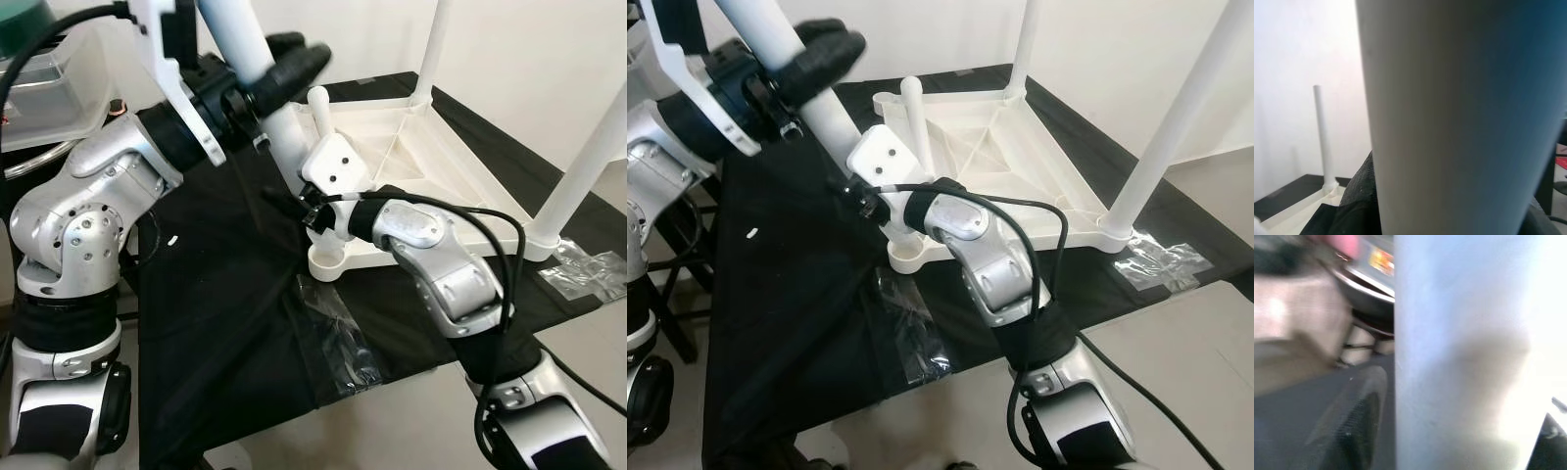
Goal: Building children table
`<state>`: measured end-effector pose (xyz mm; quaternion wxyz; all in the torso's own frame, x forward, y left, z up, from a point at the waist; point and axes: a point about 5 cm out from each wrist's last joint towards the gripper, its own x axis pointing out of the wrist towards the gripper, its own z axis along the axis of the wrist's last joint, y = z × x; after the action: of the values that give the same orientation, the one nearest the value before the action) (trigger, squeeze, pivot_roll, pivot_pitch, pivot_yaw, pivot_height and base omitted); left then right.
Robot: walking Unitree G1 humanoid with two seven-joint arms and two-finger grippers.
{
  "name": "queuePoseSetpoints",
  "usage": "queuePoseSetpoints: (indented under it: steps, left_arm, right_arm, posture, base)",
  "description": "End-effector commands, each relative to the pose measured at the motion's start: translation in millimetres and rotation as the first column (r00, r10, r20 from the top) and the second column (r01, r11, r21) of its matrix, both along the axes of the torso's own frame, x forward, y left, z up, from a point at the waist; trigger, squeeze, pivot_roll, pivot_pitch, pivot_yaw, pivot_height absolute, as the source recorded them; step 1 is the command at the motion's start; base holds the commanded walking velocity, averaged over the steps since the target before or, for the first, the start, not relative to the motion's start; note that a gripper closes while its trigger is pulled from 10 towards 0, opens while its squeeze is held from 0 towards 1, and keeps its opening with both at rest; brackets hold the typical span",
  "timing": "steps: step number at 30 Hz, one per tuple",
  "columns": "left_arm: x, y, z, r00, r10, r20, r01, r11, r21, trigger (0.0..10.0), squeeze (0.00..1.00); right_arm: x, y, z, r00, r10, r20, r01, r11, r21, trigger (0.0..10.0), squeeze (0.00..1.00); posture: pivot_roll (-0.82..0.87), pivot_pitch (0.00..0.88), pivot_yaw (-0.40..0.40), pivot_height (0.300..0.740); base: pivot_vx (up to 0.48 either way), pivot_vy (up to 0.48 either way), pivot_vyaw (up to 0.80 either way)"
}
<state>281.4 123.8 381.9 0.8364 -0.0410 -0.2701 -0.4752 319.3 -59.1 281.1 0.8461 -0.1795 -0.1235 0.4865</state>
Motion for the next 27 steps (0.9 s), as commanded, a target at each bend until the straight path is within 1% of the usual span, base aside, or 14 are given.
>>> queuePoseSetpoints:
  steps: [1, 2, 3, 6, 7, 8, 9, 11, 13, 15, 16, 18, 19, 27]
  left_arm:
    - [-7.3, -7.0, 4.1, 0.996, -0.059, 0.067, 0.054, 0.996, 0.073, 0.0, 0.00]
    - [-8.1, -8.7, 2.7, 0.994, -0.071, 0.079, 0.062, 0.992, 0.107, 0.0, 0.00]
    - [-9.4, -11.7, 1.2, 0.990, -0.111, 0.086, 0.098, 0.985, 0.145, 0.0, 0.00]
    - [-12.7, -17.9, -0.6, 0.973, -0.210, 0.090, 0.190, 0.963, 0.194, 0.0, 0.00]
    - [-16.3, -21.8, -1.6, 0.959, -0.267, 0.090, 0.244, 0.947, 0.210, 0.0, 0.00]
    - [-16.3, -21.8, -1.6, 0.959, -0.267, 0.090, 0.244, 0.947, 0.210, 0.0, 0.00]
    - [-19.4, -24.7, -2.3, 0.946, -0.311, 0.089, 0.285, 0.932, 0.223, 0.0, 0.00]
    - [-26.2, -31.6, -3.0, 0.908, -0.412, 0.079, 0.383, 0.892, 0.241, 0.0, 0.00]
    - [-29.9, -35.5, -3.2, 0.881, -0.467, 0.071, 0.438, 0.864, 0.250, 0.0, 0.00]
    - [-31.1, -37.8, -2.9, 0.874, -0.480, 0.066, 0.452, 0.857, 0.247, 0.0, 0.00]
    - [-33.3, -41.7, -1.5, 0.865, -0.496, 0.070, 0.467, 0.849, 0.247, 0.0, 0.00]
    - [-34.9, -44.4, -0.4, 0.859, -0.507, 0.073, 0.477, 0.843, 0.247, 0.0, 0.00]
    - [-41.0, -52.5, 6.7, 0.847, -0.523, 0.092, 0.489, 0.836, 0.251, 0.0, 0.00]
    - [-49.1, -64.2, 17.2, 0.833, -0.539, 0.121, 0.499, 0.829, 0.253, 0.0, 0.00]
  right_arm:
    - [-18.0, -2.6, 14.6, 0.968, 0.250, 0.004, -0.250, 0.968, -0.027, 10.0, 1.00]
    - [-21.7, -5.1, 15.6, 0.954, 0.299, 0.017, -0.297, 0.953, -0.062, 10.0, 1.00]
    - [-20.6, -8.6, 18.9, 0.948, 0.318, 0.013, -0.317, 0.946, -0.068, 10.0, 1.00]
    - [-14.2, -13.1, 22.4, 0.943, 0.333, -0.018, -0.333, 0.939, -0.086, 10.0, 1.00]
    - [-12.8, -13.5, 21.5, 0.937, 0.349, -0.036, -0.350, 0.931, -0.100, 10.0, 0.66]
    - [-12.8, -13.5, 21.5, 0.937, 0.349, -0.036, -0.350, 0.931, -0.100, 10.0, 0.66]
    - [-11.6, -13.8, 20.9, 0.931, 0.361, -0.049, -0.364, 0.925, -0.108, 10.0, 0.00]
    - [-8.5, -12.9, 18.9, 0.915, 0.392, -0.091, -0.400, 0.910, -0.103, 10.0, 0.00]
    - [-6.1, -11.3, 16.0, 0.907, 0.406, -0.112, -0.417, 0.902, -0.111, 10.0, 0.00]
    - [-5.9, -9.8, 13.6, 0.902, 0.414, -0.124, -0.427, 0.896, -0.118, 10.0, 0.00]
    - [-7.3, -7.7, 10.1, 0.890, 0.432, -0.146, -0.449, 0.885, -0.122, 9.7, 0.00]
    - [-8.3, -6.3, 7.8, 0.881, 0.445, -0.161, -0.466, 0.876, -0.123, 9.7, 0.00]
    - [-10.2, -3.6, 3.5, 0.869, 0.461, -0.179, -0.484, 0.866, -0.122, 0.0, 0.00]
    - [-8.5, -0.4, 0.5, 0.875, 0.441, -0.200, -0.466, 0.880, -0.095, 0.0, 0.00]
  posture:
    - [0.05, 0.084, -0.005, 0.740]
    - [0.05, 0.084, -0.005, 0.740]
    - [0.05, 0.083, -0.007, 0.740]
    - [0.05, 0.079, -0.009, 0.740]
    - [0.04, 0.079, -0.010, 0.740]
    - [0.04, 0.079, -0.010, 0.740]
    - [0.04, 0.079, -0.010, 0.740]
    - [0.04, 0.078, -0.012, 0.740]
    - [0.04, 0.079, -0.011, 0.740]
    - [0.04, 0.078, -0.012, 0.740]
    - [0.04, 0.078, -0.012, 0.740]
    - [0.04, 0.078, -0.012, 0.740]
    - [0.04, 0.080, -0.012, 0.740]
    - [0.04, 0.079, -0.010, 0.740]
  base:
    - [0.000, 0.000, 0.00]
    - [0.000, 0.000, 0.00]
    - [0.000, 0.000, 0.00]
    - [0.000, 0.000, 0.00]
    - [0.000, 0.000, 0.00]
    - [0.000, 0.000, 0.00]
    - [0.000, 0.000, 0.00]
    - [0.000, 0.000, 0.00]
    - [0.000, 0.000, 0.00]
    - [0.000, 0.000, 0.00]
    - [0.000, 0.000, 0.00]
    - [0.000, 0.000, 0.00]
    - [0.000, 0.000, 0.00]
    - [0.000, 0.000, 0.00]
